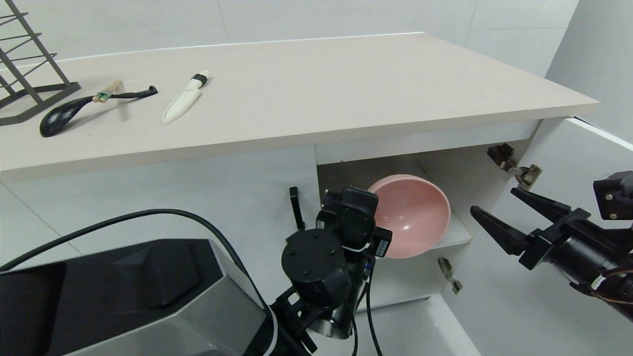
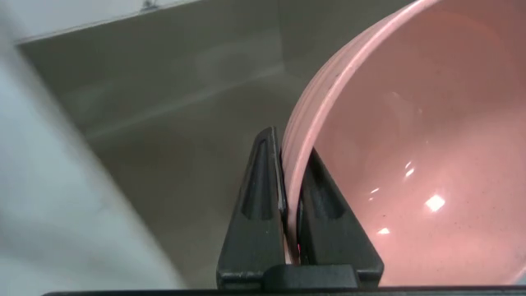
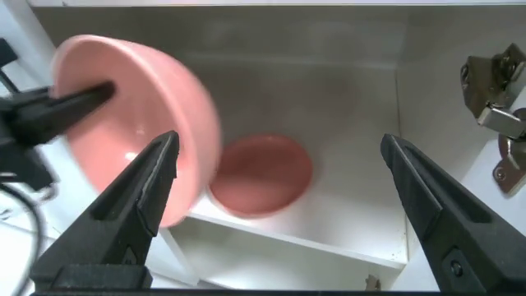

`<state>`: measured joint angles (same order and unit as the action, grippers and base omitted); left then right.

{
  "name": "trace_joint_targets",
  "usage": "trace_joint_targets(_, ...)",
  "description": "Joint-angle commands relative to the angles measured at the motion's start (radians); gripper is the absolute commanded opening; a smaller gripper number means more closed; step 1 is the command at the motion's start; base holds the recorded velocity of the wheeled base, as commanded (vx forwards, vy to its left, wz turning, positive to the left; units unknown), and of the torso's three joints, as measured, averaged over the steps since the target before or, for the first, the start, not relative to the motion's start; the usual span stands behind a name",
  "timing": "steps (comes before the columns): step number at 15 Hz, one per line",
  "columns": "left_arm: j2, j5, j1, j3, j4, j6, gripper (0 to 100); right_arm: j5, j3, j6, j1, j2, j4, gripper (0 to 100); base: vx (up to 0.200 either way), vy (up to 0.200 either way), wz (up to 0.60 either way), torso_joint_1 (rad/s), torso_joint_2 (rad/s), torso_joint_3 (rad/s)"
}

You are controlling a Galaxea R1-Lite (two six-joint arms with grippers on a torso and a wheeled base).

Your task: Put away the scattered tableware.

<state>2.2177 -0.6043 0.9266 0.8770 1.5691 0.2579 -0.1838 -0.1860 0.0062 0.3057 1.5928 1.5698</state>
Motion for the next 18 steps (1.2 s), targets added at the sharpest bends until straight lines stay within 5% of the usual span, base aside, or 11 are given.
trace_joint_targets(1,0.02,0.0,0.011,0.045,0.002,-0.002,0,0.0,0.013,0.0,0.018,0.01,0.001,100,0.0,0.0,0.0,0.0,0.0,0.0)
trace_joint_targets(7,0.008,0.0,0.112,0.06,0.002,0.027,0,0.001,0.013,-0.034,0.018,0.076,0.001,100,0.0,0.0,0.0,0.0,0.0,0.0)
trace_joint_targets(14,0.014,0.0,0.124,0.062,0.002,0.035,0,0.004,0.014,-0.035,0.013,0.067,0.001,100,0.0,0.0,0.0,0.0,0.0,0.0)
trace_joint_targets(15,0.014,0.0,0.124,0.062,0.002,0.034,0,0.006,0.016,-0.034,0.016,0.059,0.001,0,0.0,0.0,0.0,0.0,0.0,0.0)
trace_joint_targets(18,0.016,0.0,0.121,0.062,0.002,0.034,0,0.006,0.014,-0.034,0.062,0.041,0.001,0,0.0,0.0,0.0,0.0,0.0,0.0)
